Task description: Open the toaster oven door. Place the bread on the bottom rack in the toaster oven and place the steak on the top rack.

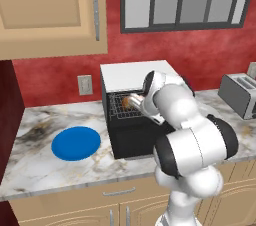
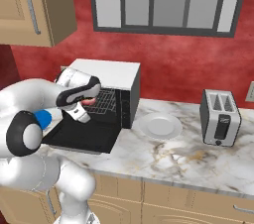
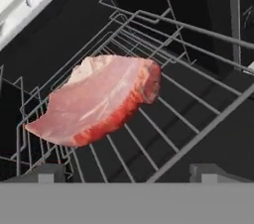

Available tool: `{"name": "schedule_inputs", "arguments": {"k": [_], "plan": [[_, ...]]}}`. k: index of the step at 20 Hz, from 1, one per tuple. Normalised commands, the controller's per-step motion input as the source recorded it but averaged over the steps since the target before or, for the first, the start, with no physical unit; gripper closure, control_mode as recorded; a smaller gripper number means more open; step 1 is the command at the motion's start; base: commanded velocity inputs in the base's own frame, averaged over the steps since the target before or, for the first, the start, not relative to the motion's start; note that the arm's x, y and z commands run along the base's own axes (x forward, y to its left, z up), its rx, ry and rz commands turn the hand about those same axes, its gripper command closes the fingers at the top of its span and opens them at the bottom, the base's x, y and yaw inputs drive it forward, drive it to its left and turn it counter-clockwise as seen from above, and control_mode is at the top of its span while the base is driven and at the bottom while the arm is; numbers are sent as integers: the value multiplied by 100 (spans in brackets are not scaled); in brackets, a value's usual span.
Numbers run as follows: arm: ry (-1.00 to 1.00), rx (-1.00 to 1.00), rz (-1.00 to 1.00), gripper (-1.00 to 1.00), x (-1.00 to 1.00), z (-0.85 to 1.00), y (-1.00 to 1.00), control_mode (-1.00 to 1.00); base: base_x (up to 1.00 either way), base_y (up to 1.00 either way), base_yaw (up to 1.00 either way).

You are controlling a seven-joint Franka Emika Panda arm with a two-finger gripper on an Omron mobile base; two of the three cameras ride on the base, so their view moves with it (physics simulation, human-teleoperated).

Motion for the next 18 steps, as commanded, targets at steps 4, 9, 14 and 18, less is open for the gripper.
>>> {"name": "schedule_inputs", "arguments": {"k": [4,9,14,18], "plan": [[-5,0,20,-100,-85,18,0,-100,0,0,0],[9,-2,22,-100,-39,0,5,-100,0,0,0],[11,-9,19,-100,-1,5,3,-100,0,0,0],[2,-14,13,-100,3,4,0,-100,0,0,0]]}}
